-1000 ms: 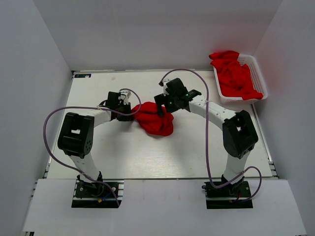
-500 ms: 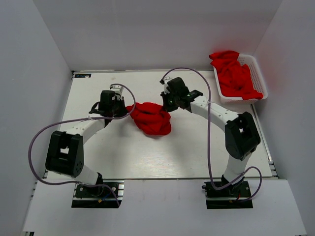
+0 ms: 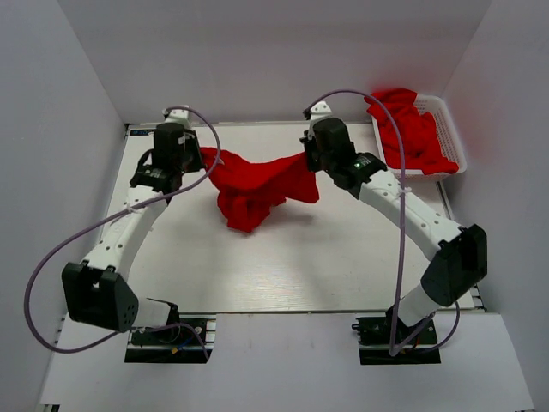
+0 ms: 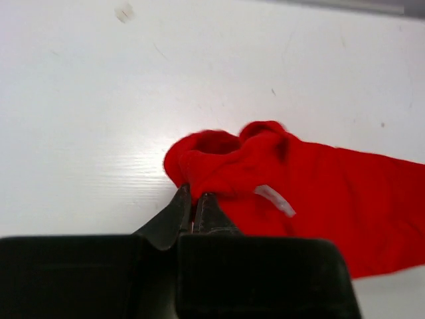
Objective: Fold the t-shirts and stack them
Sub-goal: Flatten out the tshirt
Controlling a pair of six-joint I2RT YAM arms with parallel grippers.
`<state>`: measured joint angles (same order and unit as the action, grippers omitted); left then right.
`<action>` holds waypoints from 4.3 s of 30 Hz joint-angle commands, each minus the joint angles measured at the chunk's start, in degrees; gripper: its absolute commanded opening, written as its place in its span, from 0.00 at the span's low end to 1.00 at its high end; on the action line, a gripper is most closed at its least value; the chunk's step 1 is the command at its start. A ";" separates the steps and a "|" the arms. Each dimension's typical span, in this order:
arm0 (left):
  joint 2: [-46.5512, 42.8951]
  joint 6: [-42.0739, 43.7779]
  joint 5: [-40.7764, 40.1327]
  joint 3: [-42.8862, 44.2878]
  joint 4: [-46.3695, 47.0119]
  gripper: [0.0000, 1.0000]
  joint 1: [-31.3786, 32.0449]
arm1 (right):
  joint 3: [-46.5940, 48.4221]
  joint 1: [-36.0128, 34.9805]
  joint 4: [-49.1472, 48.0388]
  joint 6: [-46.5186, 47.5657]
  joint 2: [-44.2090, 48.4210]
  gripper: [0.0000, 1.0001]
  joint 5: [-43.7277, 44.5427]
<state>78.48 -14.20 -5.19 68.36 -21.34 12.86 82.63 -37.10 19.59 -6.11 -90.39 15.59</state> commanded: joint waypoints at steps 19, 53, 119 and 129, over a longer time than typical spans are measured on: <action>-12.37 14.36 -12.94 40.62 -12.32 0.00 -0.47 | 12.98 1.68 -12.14 26.94 26.31 0.00 26.08; -6.50 11.56 3.26 43.38 -7.23 0.00 -1.00 | 1.50 1.86 -31.80 32.21 30.54 0.00 32.47; 41.51 -3.64 -1.13 10.34 -8.89 1.00 -6.01 | -19.53 11.17 6.77 -23.78 -12.87 0.90 -5.84; 26.39 -21.13 -7.91 -4.45 -15.74 1.00 -4.95 | 10.74 15.92 15.81 -17.19 -33.52 0.90 -5.93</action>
<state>107.74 -26.70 -12.64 68.66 -26.98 7.84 84.79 -23.09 32.18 -26.74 -117.30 9.06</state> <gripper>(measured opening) 0.992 0.905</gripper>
